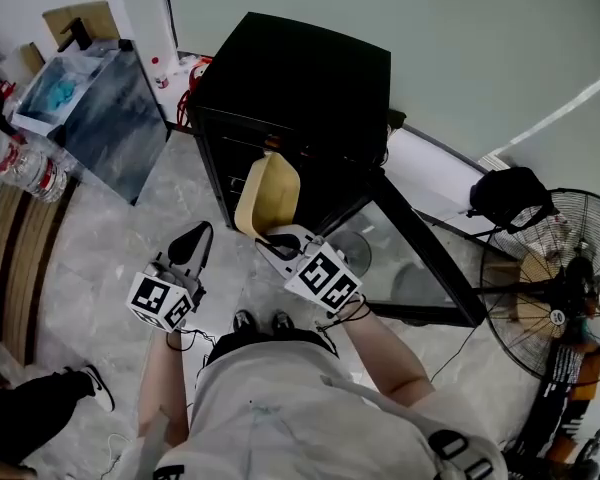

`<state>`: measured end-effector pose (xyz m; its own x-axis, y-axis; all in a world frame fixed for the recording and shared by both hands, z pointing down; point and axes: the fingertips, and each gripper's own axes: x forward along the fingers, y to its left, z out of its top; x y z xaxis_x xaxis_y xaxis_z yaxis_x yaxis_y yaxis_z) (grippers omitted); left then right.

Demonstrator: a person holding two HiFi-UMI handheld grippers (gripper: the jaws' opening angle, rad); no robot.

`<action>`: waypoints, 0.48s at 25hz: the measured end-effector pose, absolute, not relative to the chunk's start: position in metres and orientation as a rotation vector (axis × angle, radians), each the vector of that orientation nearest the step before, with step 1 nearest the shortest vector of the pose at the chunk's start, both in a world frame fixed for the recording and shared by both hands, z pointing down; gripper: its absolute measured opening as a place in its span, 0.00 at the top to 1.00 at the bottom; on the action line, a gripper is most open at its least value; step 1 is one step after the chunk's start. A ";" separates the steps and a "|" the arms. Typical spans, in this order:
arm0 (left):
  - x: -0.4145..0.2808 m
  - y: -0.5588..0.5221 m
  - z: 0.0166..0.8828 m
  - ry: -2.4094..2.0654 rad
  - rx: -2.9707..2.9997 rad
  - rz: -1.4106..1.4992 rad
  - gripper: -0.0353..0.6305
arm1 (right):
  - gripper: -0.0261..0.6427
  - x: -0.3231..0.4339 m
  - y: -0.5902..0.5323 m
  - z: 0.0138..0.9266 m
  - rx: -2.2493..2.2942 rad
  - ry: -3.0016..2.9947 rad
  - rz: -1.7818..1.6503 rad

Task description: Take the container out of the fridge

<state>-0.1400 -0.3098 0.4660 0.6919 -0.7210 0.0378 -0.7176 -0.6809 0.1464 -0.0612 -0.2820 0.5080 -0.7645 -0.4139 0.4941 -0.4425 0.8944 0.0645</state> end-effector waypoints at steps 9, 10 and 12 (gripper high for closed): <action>-0.140 -0.309 0.466 -1.184 2.751 -0.032 0.94 | 0.94 -0.057 -0.285 0.500 0.637 -2.568 0.068; -0.140 -0.308 0.466 -1.184 2.752 -0.031 0.94 | 0.94 -0.057 -0.285 0.499 0.638 -2.570 0.069; -0.141 -0.308 0.466 -1.184 2.753 -0.030 0.94 | 0.94 -0.057 -0.285 0.498 0.637 -2.576 0.071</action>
